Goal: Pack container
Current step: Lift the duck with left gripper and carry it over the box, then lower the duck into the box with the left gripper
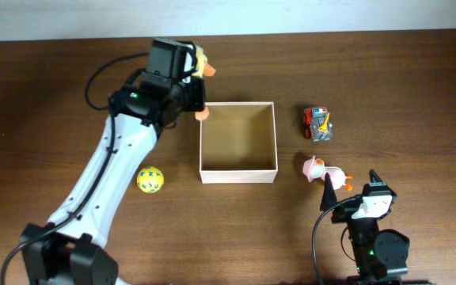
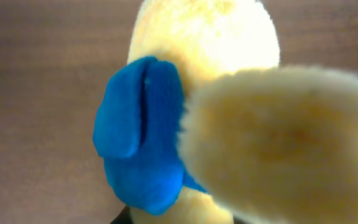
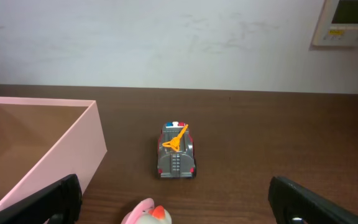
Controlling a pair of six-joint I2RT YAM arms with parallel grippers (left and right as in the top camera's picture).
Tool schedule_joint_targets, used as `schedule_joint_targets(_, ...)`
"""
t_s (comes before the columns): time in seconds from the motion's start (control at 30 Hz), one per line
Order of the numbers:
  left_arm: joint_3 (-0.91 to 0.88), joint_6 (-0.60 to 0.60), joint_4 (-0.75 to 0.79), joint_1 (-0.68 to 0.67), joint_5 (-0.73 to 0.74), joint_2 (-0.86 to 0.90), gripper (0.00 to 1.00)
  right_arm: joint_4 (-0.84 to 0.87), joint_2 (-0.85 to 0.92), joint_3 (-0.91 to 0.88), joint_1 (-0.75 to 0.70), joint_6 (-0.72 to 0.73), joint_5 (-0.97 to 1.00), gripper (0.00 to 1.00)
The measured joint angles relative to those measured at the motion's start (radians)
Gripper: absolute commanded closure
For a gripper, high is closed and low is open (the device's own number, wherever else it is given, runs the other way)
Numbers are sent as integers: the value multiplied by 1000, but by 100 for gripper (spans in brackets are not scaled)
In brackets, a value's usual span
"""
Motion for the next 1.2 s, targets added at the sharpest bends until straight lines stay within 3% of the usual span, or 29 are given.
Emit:
schedule_joint_targets(0.4,0,-80,-15,-58,66,164,98,0,0,0,0,0,0,1)
schedule_joint_targets(1.2,0,-85,5,-105,58,291,98,0,0,0,0,0,0,1)
